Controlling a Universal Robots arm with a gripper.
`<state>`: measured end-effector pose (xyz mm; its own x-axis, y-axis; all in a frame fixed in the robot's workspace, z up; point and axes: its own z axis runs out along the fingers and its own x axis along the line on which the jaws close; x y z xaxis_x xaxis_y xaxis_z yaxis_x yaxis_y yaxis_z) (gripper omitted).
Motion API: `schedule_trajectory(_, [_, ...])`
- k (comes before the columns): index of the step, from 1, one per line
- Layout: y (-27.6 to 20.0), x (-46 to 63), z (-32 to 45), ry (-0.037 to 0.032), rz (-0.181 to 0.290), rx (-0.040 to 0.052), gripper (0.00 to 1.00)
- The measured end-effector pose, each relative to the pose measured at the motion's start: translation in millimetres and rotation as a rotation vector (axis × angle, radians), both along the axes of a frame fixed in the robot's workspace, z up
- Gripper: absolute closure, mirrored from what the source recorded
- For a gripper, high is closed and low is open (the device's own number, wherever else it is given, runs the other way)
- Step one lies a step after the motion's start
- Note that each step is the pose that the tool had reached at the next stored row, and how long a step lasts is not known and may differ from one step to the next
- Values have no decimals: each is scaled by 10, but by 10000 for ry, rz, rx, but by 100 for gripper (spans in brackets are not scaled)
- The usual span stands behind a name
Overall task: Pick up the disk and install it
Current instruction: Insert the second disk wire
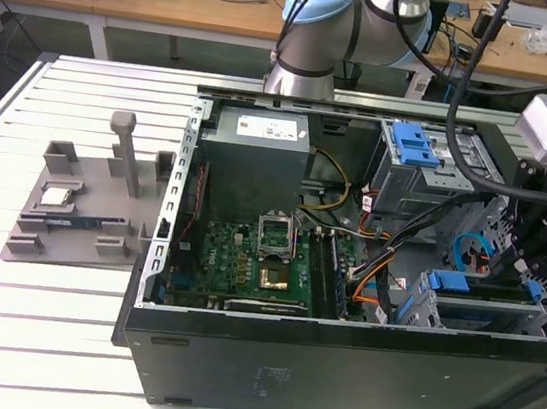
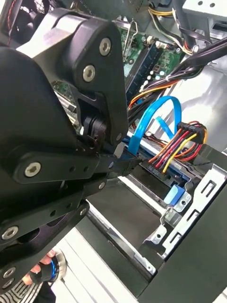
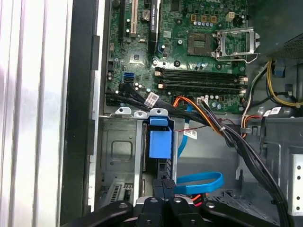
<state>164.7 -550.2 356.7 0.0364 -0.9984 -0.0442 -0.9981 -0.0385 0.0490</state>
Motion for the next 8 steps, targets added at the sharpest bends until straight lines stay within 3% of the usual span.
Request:
schedule_trajectory(3, [-63, 0, -5, 1, 2, 1, 89])
schedule_trajectory(8, [-69, 0, -59, 0, -1, 0, 89])
